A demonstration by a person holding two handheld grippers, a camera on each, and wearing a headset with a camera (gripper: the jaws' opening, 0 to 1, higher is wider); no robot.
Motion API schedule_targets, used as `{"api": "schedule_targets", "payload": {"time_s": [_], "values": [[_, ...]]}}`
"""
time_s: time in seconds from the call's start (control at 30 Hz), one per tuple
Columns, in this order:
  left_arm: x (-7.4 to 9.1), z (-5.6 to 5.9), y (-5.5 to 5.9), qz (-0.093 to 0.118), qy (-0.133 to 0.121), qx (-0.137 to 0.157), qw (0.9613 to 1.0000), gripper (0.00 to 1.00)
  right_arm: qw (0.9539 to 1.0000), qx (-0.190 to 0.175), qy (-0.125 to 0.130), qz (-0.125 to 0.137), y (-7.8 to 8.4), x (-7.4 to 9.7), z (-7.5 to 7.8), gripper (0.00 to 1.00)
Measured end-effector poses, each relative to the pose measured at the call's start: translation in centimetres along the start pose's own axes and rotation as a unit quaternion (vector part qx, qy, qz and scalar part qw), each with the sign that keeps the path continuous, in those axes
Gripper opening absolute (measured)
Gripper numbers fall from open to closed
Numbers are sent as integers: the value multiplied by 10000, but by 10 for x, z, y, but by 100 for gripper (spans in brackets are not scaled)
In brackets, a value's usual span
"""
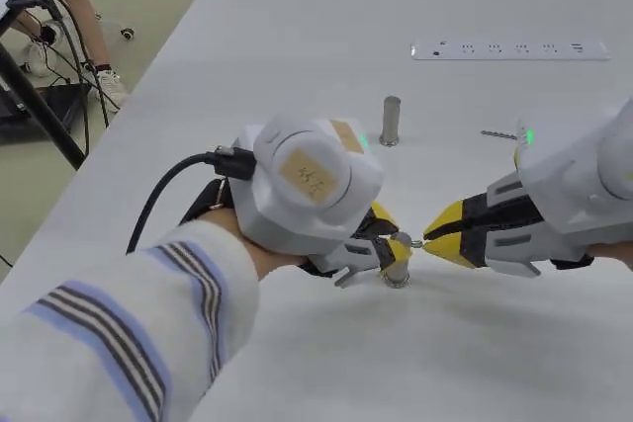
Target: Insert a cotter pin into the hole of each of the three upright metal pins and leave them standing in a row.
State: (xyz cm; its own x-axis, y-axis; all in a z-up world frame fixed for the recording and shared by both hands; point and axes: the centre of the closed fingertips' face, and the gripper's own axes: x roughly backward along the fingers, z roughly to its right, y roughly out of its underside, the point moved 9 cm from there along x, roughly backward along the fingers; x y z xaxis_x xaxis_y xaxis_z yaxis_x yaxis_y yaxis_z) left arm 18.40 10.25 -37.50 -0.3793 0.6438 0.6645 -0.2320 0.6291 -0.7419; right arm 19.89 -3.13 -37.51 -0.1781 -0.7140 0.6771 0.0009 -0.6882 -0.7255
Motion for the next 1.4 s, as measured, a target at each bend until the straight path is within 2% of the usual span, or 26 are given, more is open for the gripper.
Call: {"api": "schedule_targets", "payload": {"time_s": [0.1, 0.2, 0.3, 0.37, 0.47, 0.53, 0.6, 0.67, 0.73, 0.8, 0.83, 0.9, 1.0, 1.07, 1.13, 1.2, 1.27, 1.33, 1.4], "values": [[2, 0, 1, 20, -16, 19, 10000, 10, 9999, -116, 82, 69, 2, 3, -1, 2], [9, 0, 2, 138, -6, 163, 9998, 12, 9994, -289, 136, 160, 6, 5, -4, 4], [14, 4, 3, 368, 96, 456, 9982, 20, 9983, -472, 195, 265, 9, 4, -8, 6], [18, 7, 3, 552, 138, 652, 9962, 26, 9978, -518, 240, 351, 11, 3, -10, 9], [26, 12, 6, 817, 158, 961, 9919, 34, 9955, -753, 171, 550, 18, -3, -14, 14], [30, 16, 9, 819, 190, 1110, 9903, 37, 9948, -825, 141, 588, 19, -6, -16, 15], [33, 21, 12, 858, 99, 1056, 9906, 38, 9934, -933, 92, 667, 18, -10, -19, 15], [36, 25, 15, 904, 50, 1027, 9906, 46, 9910, -1071, 34, 804, 17, -14, -22, 15], [38, 28, 19, 941, 26, 1207, 9882, 54, 9884, -1273, 87, 824, 18, -19, -21, 20], [40, 29, 22, 992, -33, 1276, 9868, 57, 9871, -1303, 144, 915, 18, -23, -21, 26], [41, 30, 24, 1039, -83, 1375, 9850, 58, 9843, -1446, 155, 999, 18, -26, -20, 27], [41, 33, 26, 1075, -33, 1570, 9817, 62, 9803, -1598, 151, 1154, 19, -29, -20, 22], [43, 37, 28, 1026, -17, 1539, 9827, 69, 9782, -1687, 188, 1195, 20, -34, -19, 21], [44, 39, 29, 1046, -10, 1593, 9817, 74, 9777, -1722, 166, 1188, 21, -39, -19, 21], [44, 40, 29, 1065, -38, 1714, 9794, 83, 9786, -1710, 155, 1135, 21, -42, -19, 21], [44, 42, 30, 1036, -64, 1688, 9802, 91, 9790, -1713, 148, 1092, 22, -45, -20, 20], [45, 43, 30, 1037, -71, 1687, 9802, 92, 9787, -1737, 166, 1084, 23, -47, -20, 19], [44, 44, 29, 1114, -75, 1747, 9783, 98, 9776, -1788, 173, 1096, 23, -48, -20, 19], [44, 46, 28, 1156, -55, 1781, 9772, 99, 9772, -1791, 198, 1124, 22, -49, -20, 17]]}}
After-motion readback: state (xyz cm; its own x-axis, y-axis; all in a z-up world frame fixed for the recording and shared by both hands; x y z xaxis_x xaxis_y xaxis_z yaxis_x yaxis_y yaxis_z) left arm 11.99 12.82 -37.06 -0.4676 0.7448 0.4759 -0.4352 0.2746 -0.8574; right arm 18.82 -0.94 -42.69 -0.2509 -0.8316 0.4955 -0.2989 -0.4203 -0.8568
